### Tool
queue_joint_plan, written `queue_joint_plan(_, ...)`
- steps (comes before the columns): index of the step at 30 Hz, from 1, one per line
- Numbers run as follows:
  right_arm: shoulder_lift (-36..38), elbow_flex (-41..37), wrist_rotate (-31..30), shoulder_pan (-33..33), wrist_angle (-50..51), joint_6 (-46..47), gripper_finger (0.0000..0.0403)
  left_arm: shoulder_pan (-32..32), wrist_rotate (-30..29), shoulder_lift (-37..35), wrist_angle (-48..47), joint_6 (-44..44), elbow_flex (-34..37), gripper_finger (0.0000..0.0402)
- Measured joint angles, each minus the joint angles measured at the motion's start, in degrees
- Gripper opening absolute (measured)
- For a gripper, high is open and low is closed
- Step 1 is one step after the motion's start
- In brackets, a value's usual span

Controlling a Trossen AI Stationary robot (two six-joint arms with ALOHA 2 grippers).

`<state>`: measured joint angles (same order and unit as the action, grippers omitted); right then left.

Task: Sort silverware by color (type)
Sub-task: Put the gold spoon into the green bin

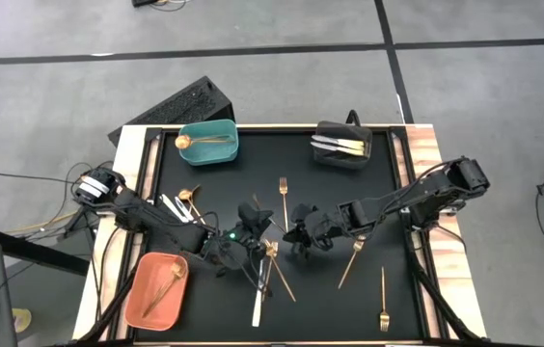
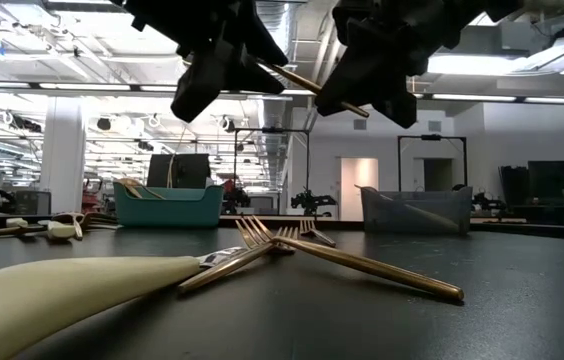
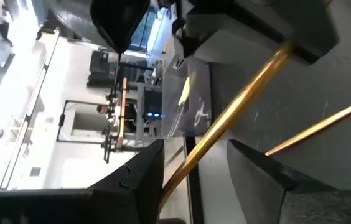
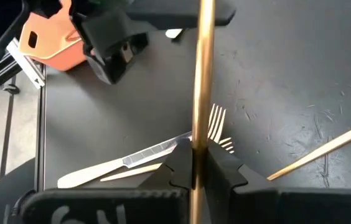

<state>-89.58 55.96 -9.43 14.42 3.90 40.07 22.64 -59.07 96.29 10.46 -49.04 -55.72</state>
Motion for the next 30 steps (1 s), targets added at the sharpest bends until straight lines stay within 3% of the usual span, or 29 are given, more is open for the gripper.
queue_joint_plan(4, 0.0, 0.0, -0.04, 0.13, 0.38, -0.79, 0.0045, -0.2, -0.19, 0.0, 0.0, -0.28, 0.0, 0.0114)
queue_joint_plan(9, 0.0, 0.0, -0.29, 0.12, 1.08, -2.81, 0.0048, 0.04, -0.54, 0.08, -3.33, -1.14, 0.22, 0.0024)
queue_joint_plan(11, 0.04, 0.0, -1.88, 0.15, 1.11, -5.0, 0.0054, 0.32, -1.35, 0.15, -5.24, -0.93, 0.33, 0.0014)
queue_joint_plan(16, 0.0, 0.05, -16.7, 1.88, 1.35, -8.32, 0.0093, -0.94, -5.88, -0.08, -11.18, 5.19, -0.13, 0.0009)
queue_joint_plan(22, 2.37, 0.09, -32.23, 5.93, 2.98, -9.44, 0.0149, -2.77, -7.18, -4.62, -26.58, 7.41, -0.04, 0.0005)
queue_joint_plan(25, 2.95, 0.07, -36.04, 7.76, 5.77, -6.8, 0.0169, -5.39, -3.2, -10.51, -37.09, 12.36, -0.04, 0.0006)
queue_joint_plan(30, 3.13, 0.04, -38.87, 9.43, 8.71, -3.4, 0.0184, -15.86, 12.13, -22.31, -51.66, 22.92, -0.04, 0.0006)
